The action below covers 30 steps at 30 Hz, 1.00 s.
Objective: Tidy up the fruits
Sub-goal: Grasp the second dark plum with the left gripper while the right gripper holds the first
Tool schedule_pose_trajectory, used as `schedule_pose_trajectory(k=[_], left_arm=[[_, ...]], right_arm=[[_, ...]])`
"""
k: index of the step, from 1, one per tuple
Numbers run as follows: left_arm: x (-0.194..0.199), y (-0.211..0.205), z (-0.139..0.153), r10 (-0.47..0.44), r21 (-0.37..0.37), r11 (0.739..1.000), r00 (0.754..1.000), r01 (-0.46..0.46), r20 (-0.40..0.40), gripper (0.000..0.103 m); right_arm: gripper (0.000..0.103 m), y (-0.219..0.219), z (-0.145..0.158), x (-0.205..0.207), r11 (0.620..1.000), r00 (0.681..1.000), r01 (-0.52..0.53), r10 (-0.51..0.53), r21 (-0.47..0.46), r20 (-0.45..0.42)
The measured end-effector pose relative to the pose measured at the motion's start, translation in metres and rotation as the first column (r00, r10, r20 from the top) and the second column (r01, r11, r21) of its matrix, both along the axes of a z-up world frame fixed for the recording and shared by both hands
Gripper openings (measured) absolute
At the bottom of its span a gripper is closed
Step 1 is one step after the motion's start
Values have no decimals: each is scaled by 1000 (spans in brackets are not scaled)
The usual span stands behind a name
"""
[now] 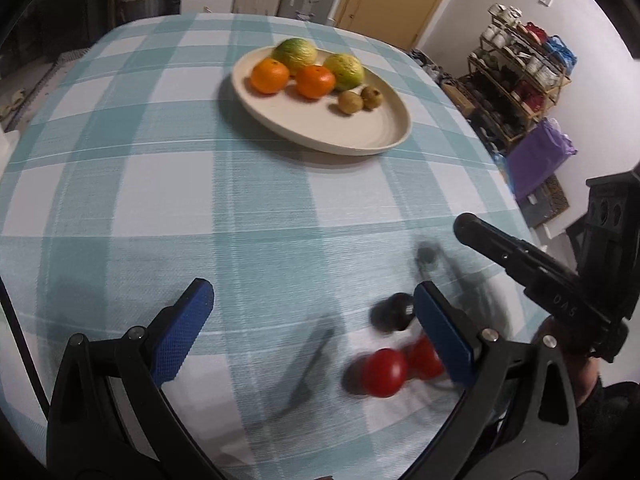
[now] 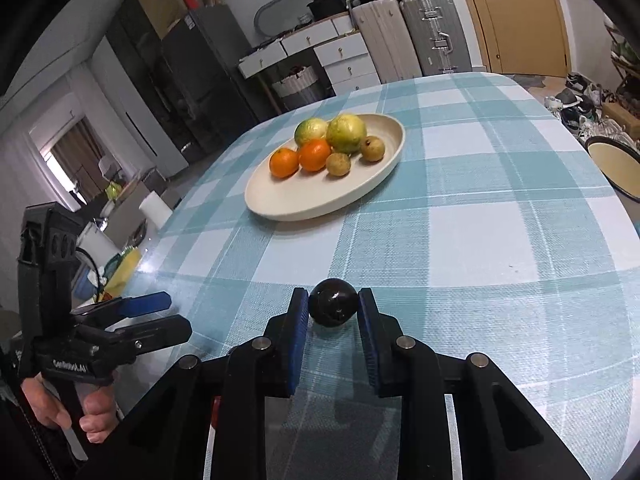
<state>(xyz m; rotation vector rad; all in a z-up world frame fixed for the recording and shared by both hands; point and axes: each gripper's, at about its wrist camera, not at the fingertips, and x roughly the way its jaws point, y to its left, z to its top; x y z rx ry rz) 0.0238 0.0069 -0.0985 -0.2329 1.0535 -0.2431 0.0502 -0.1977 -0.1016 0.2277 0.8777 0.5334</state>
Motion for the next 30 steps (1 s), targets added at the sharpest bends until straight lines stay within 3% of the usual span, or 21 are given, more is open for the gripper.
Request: schedule_pose_trajectory(k=[4, 8, 14, 17, 23, 30], left_arm=[[8, -16, -1, -69, -35, 997, 997, 68, -43, 100], [14, -38, -6, -153, 49, 986, 983, 158, -99, 99], [19, -49, -10, -192, 66, 977, 970, 203, -149, 94], [18, -55, -13, -210, 106, 968, 963, 230, -170, 77], [18, -56, -14, -222, 82, 967, 959, 239, -176, 61], [19, -77, -13, -304, 64, 945, 934, 320, -187, 27]], right_arm=[[26, -9, 4, -2, 1000, 1000, 3, -3, 14, 13], [26, -17, 5, -2, 1000, 1000, 7, -7, 26, 21], [26, -27, 0, 1, 998, 1000, 19, -20, 54, 5], [26, -32, -2, 2, 998, 1000, 21, -22, 67, 2], [26, -36, -8, 6, 996, 1000, 20, -19, 82, -12], [26, -40, -12, 11, 993, 999, 21, -18, 113, -30]])
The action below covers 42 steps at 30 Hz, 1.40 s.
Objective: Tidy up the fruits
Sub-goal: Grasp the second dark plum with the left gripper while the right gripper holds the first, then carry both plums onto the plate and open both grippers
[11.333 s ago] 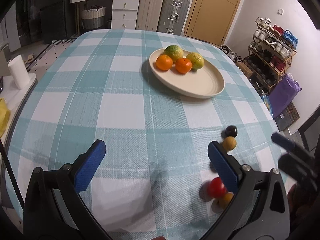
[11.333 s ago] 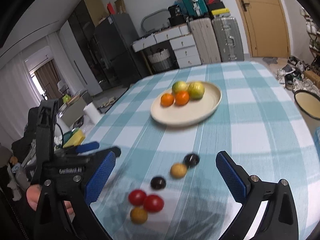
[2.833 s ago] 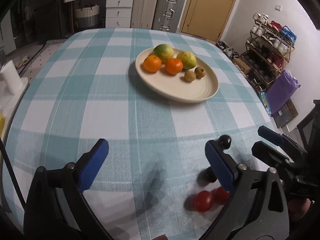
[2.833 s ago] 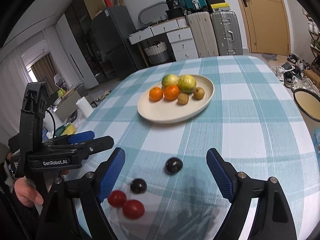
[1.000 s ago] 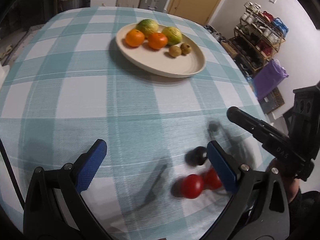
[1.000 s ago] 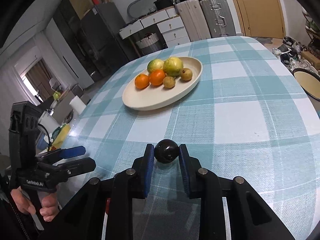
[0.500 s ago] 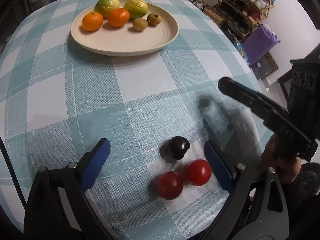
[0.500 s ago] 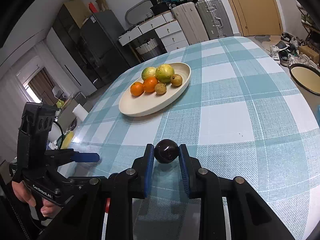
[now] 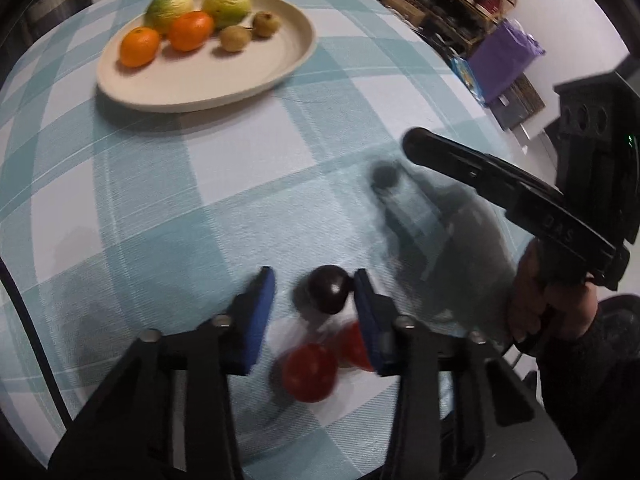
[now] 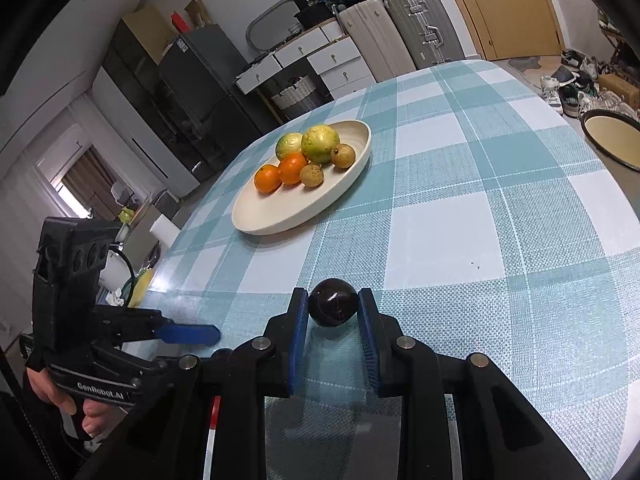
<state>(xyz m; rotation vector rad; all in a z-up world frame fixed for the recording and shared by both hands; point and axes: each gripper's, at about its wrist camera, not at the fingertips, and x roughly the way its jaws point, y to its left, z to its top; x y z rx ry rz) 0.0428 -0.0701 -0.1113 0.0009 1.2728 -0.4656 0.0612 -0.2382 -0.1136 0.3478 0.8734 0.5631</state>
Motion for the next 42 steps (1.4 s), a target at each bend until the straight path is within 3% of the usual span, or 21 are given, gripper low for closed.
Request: schedule_pose_trajectory(k=[1, 7, 16, 21, 32, 42], left_arm=[[0, -2, 0, -8, -2, 1000, 1000, 8, 0, 21], [4, -8, 2, -23, 5, 1000, 1000, 23, 6, 21], [20, 22, 14, 73, -44, 997, 996, -71, 42, 21], [34, 52, 31, 176, -130, 978, 979, -163, 98, 21], [91, 104, 32, 332, -206, 930, 937, -306, 106, 21], [142, 125, 22, 382, -267, 898, 921, -350, 76, 21]], right_arm=[[26, -1, 0, 0, 1000, 1000, 1, -1, 3, 0], [26, -2, 0, 0, 1000, 1000, -1, 1, 14, 0], [26, 3, 1, 4, 1000, 1000, -7, 7, 0, -6], [26, 12, 7, 11, 1000, 1000, -20, 20, -6, 1], [26, 54, 31, 42, 995, 995, -91, 93, -36, 43], [26, 107, 38, 86, 984, 984, -162, 167, -80, 67]])
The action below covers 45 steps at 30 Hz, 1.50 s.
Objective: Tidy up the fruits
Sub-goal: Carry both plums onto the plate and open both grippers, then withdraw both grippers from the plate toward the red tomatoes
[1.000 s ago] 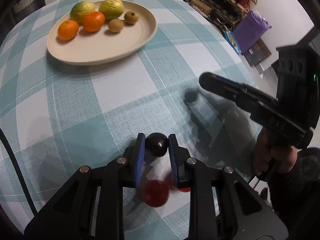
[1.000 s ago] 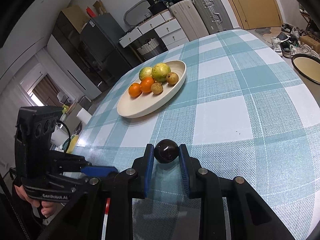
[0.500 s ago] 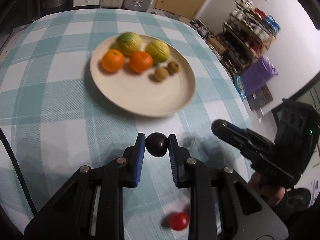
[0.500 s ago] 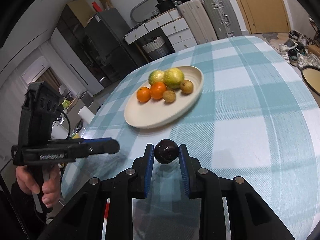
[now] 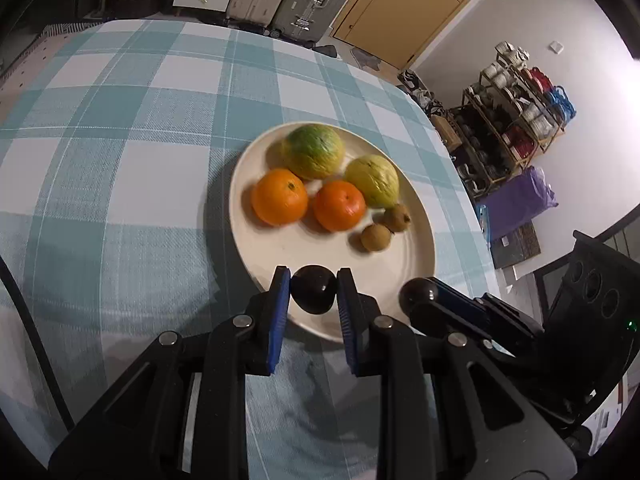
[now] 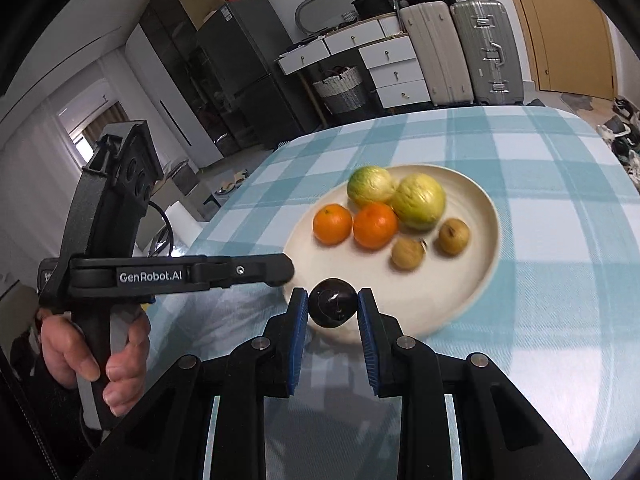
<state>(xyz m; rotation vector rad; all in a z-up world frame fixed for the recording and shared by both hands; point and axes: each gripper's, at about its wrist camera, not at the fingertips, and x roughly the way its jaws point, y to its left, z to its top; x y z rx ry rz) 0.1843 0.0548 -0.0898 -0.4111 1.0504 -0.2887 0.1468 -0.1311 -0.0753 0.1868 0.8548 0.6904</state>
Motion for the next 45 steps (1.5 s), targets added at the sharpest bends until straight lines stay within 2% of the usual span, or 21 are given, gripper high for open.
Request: schedule_pose_trajectory(k=[7, 13, 16, 21, 22, 23, 25, 28, 31, 38, 41, 45], left_arm=[[15, 9, -6, 19, -55, 998, 1000, -19, 3, 21], [24, 14, -16, 22, -133, 991, 999, -26, -34, 21], [27, 14, -20, 24, -142, 989, 999, -30, -42, 21], [28, 18, -16, 47, -180, 982, 999, -48, -8, 21], [28, 19, -14, 50, -181, 982, 999, -50, -4, 21], [29, 19, -13, 49, -189, 981, 999, -48, -2, 21], [28, 22, -11, 50, -202, 978, 999, -49, 1, 22], [24, 23, -10, 57, -195, 979, 998, -56, -2, 28], [19, 24, -10, 62, -201, 978, 998, -63, -10, 29], [-2, 10, -6, 39, -129, 991, 999, -38, 2, 29], [-12, 4, -3, 25, -118, 993, 1000, -24, 4, 29], [-26, -6, 5, 16, -60, 998, 1000, -15, 27, 30]], right_arm=[[26, 23, -8, 28, 999, 1000, -21, 20, -34, -17], [26, 33, -17, 41, 998, 999, -27, 26, -49, -33], [26, 39, -20, 45, 998, 999, -34, 32, -55, -33], [26, 47, -23, 50, 997, 999, -35, 33, -66, -33], [29, 48, -23, 50, 997, 999, -32, 29, -69, -34], [41, 48, -23, 49, 997, 999, -29, 26, -71, -40], [51, 45, -22, 49, 998, 999, -19, 17, -57, -40], [55, 37, -14, 45, 999, 1000, 5, -5, -52, -6], [65, 22, -8, 39, 999, 999, 40, -40, -32, 13], [73, -11, -1, 25, 993, 993, 120, -120, -13, 16], [74, -20, -3, 21, 990, 990, 141, -141, -25, 6], [74, -27, -2, 12, 988, 988, 156, -156, -20, -2]])
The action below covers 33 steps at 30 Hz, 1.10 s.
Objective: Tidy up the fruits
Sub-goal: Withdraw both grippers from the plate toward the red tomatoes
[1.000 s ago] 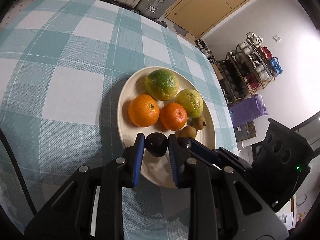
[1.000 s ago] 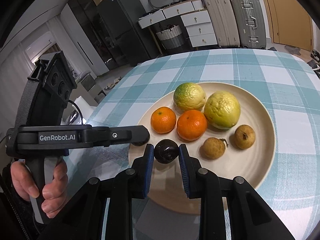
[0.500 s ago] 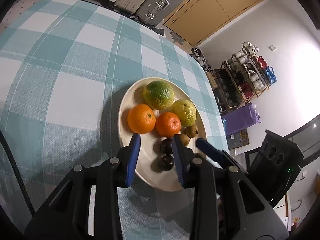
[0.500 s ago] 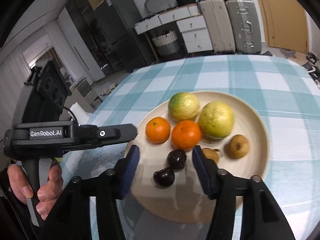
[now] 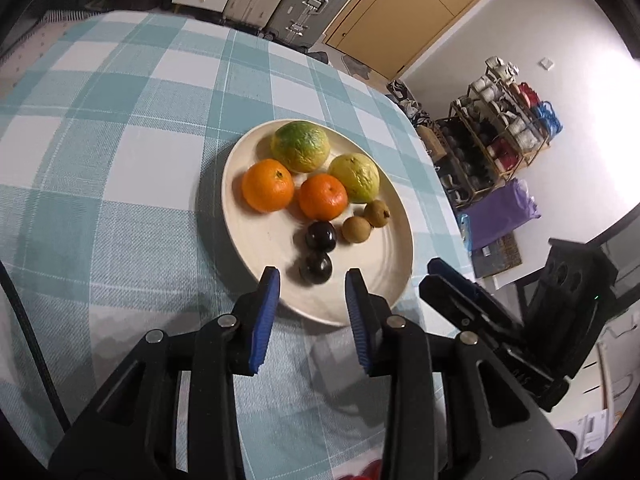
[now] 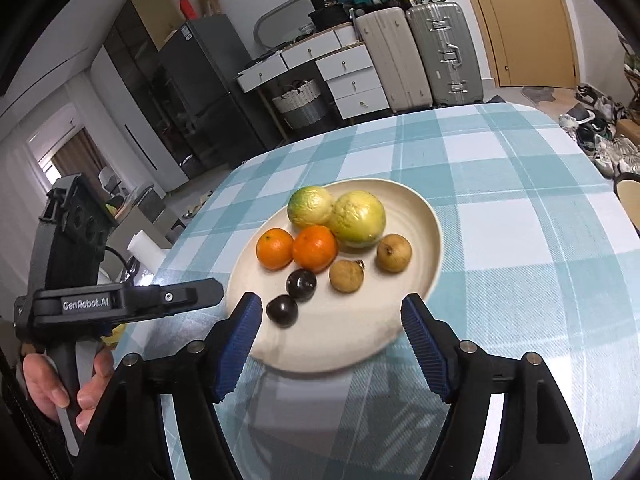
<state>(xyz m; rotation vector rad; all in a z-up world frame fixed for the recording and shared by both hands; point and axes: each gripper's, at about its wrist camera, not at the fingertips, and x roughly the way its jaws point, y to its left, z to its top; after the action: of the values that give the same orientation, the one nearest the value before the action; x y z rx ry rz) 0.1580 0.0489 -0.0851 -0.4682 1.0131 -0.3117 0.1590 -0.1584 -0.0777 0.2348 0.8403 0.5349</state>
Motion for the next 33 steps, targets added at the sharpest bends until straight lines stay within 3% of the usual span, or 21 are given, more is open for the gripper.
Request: schedule_pose_trajectory(k=[9, 14, 16, 20, 24, 33], left_arm=[[-29, -20, 13, -27, 139, 990, 998, 18, 59, 31], [-47, -29, 20, -52, 199, 979, 996, 35, 77, 36], [-54, -31, 23, -52, 221, 975, 995, 33, 81, 52], [-72, -33, 30, -54, 248, 969, 991, 21, 125, 59], [-87, -34, 32, -51, 264, 964, 991, 15, 127, 75], [-120, -35, 26, -76, 302, 953, 987, 30, 143, 85]], right_arm=[[85, -5, 13, -21, 1000, 999, 3, -2, -11, 40], [86, -10, 17, -29, 1000, 999, 10, -10, -10, 37], [89, -12, 19, -35, 1000, 999, 13, -13, -11, 40], [92, -15, 22, -48, 1000, 999, 6, -5, -25, 49], [94, -20, 23, -65, 1000, 998, -1, 3, -31, 64], [100, -28, 30, -103, 1000, 990, -15, 16, -5, 141]])
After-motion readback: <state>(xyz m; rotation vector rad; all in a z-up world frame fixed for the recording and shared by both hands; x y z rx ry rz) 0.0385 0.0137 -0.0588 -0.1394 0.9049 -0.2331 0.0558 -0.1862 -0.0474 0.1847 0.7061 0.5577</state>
